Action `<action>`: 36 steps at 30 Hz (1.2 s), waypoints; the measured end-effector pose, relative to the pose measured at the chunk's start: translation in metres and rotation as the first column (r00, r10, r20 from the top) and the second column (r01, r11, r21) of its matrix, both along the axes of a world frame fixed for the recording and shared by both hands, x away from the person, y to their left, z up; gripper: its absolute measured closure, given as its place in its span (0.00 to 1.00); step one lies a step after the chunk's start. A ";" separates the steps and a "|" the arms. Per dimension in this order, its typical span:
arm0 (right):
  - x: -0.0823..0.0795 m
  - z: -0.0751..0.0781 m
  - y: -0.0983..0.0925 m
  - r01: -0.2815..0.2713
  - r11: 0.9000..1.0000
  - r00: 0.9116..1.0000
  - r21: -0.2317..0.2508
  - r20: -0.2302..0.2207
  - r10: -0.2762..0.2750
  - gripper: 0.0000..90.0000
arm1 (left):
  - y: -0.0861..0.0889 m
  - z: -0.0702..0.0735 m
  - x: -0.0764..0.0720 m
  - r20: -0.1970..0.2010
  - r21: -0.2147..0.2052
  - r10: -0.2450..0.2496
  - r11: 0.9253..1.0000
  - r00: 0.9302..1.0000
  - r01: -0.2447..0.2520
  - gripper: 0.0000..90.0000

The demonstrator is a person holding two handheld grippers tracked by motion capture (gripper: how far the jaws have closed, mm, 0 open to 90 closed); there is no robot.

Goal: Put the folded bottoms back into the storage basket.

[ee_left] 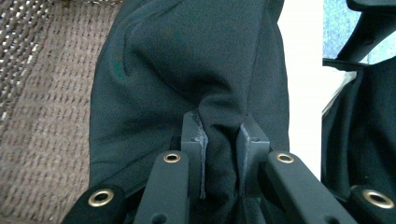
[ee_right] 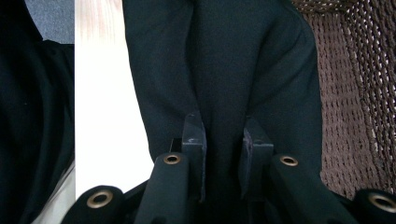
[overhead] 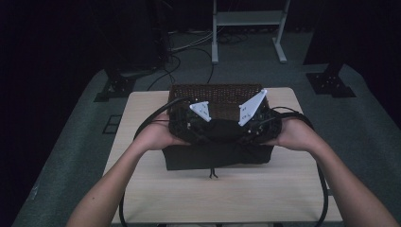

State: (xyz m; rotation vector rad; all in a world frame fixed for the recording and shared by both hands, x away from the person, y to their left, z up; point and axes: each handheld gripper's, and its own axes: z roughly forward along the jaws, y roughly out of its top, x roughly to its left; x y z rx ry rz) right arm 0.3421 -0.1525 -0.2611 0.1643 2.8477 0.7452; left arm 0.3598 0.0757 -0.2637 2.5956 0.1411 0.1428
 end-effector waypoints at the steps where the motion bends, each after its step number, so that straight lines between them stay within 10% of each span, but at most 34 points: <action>1: 0.001 0.001 0.000 -0.008 1.000 1.000 0.004 0.004 0.008 0.83 | 0.000 0.002 0.000 0.002 0.002 -0.001 1.000 1.000 0.001 0.84; 36: 0.046 0.051 -0.010 0.018 0.999 1.000 0.043 0.010 -0.018 0.83 | -0.010 0.058 0.046 0.027 0.034 0.002 0.999 1.000 -0.003 0.85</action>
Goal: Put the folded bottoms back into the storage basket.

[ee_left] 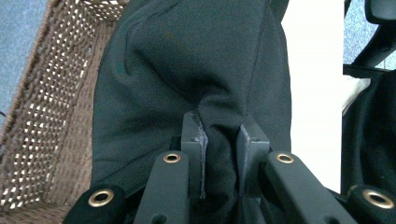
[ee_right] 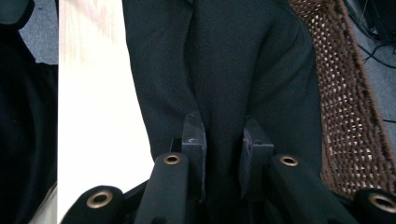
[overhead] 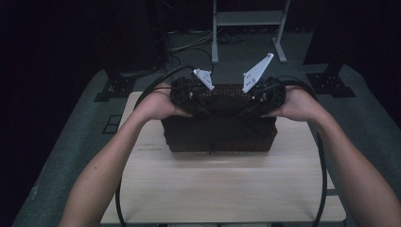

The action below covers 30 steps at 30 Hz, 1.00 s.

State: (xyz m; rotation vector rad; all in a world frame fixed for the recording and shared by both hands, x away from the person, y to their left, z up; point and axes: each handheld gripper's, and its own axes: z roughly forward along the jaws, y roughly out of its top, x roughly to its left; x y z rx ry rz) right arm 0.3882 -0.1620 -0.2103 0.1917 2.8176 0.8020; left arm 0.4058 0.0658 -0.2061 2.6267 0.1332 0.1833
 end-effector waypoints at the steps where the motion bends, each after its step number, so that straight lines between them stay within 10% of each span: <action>1: 0.002 0.002 0.000 0.001 1.000 1.000 0.000 0.002 -0.001 0.83 | 0.000 0.003 0.002 0.003 0.000 -0.002 1.000 1.000 0.002 0.85; 30: 0.058 0.041 0.004 0.034 0.999 0.999 -0.004 0.020 -0.034 0.83 | 0.004 0.031 0.062 0.010 -0.026 0.035 0.999 0.999 -0.035 0.84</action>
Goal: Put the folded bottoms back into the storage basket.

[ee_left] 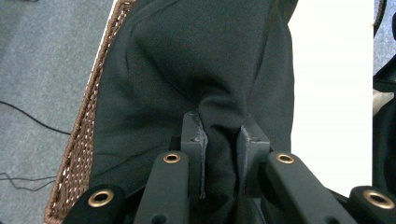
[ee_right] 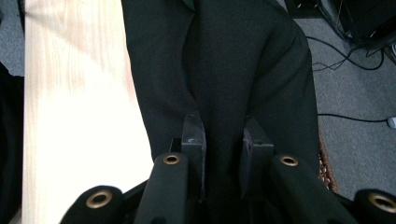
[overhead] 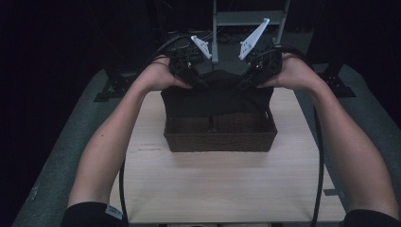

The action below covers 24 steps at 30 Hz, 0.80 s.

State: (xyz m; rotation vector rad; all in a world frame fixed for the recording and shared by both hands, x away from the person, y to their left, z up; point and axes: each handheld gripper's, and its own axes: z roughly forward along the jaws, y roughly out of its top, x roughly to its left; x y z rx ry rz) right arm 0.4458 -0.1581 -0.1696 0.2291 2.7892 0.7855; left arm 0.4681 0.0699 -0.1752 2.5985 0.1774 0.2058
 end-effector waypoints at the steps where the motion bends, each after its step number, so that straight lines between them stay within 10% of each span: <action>1: 0.003 -0.001 0.000 0.002 1.000 1.000 0.000 -0.005 -0.002 0.83 | 0.000 -0.001 0.003 -0.002 -0.002 -0.002 1.000 1.000 0.002 0.84; 24: 0.053 -0.024 -0.002 0.037 0.999 0.999 0.024 -0.023 -0.036 0.83 | -0.005 -0.017 0.049 0.003 0.031 0.003 1.000 1.000 -0.003 0.84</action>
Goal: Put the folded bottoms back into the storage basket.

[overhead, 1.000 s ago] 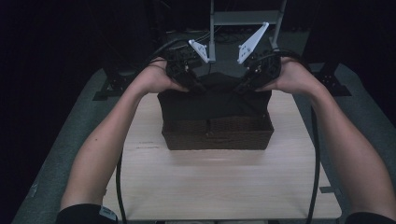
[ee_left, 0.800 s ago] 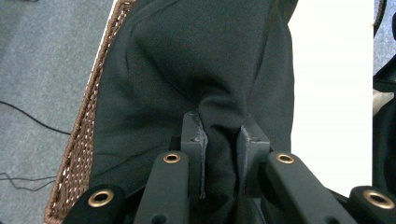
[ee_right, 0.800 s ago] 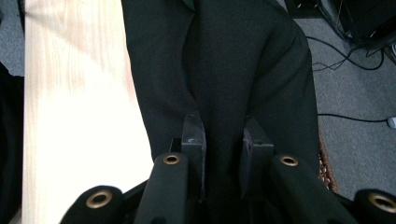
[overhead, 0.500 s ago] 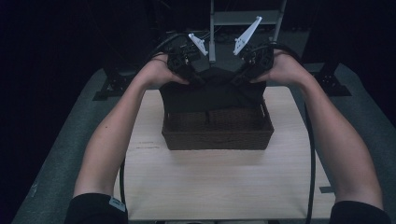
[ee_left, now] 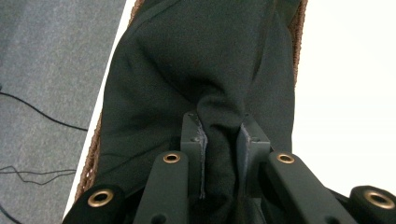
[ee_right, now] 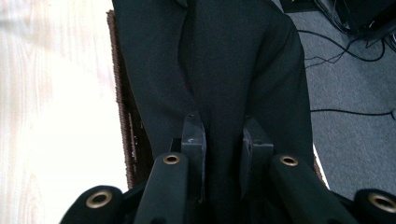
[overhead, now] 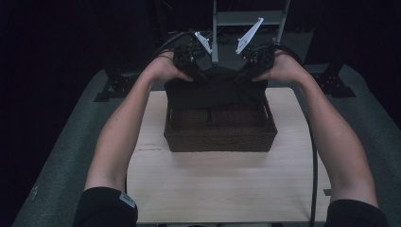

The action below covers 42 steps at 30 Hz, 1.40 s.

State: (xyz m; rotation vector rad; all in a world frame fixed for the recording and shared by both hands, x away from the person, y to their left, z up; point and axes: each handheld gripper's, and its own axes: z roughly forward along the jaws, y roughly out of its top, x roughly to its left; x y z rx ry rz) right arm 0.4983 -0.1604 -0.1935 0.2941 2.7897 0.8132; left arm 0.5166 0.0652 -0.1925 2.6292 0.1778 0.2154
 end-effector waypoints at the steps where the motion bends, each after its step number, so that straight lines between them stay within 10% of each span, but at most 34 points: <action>1: 0.001 -0.001 0.000 0.005 1.000 1.000 -0.003 -0.004 -0.005 0.83 | 0.000 -0.001 0.002 -0.005 -0.002 0.002 1.000 1.000 -0.002 0.84; 42: 0.026 -0.068 -0.001 0.030 1.000 0.997 -0.008 -0.065 -0.031 0.83 | -0.003 -0.066 0.021 -0.023 0.016 0.000 1.000 1.000 0.000 0.84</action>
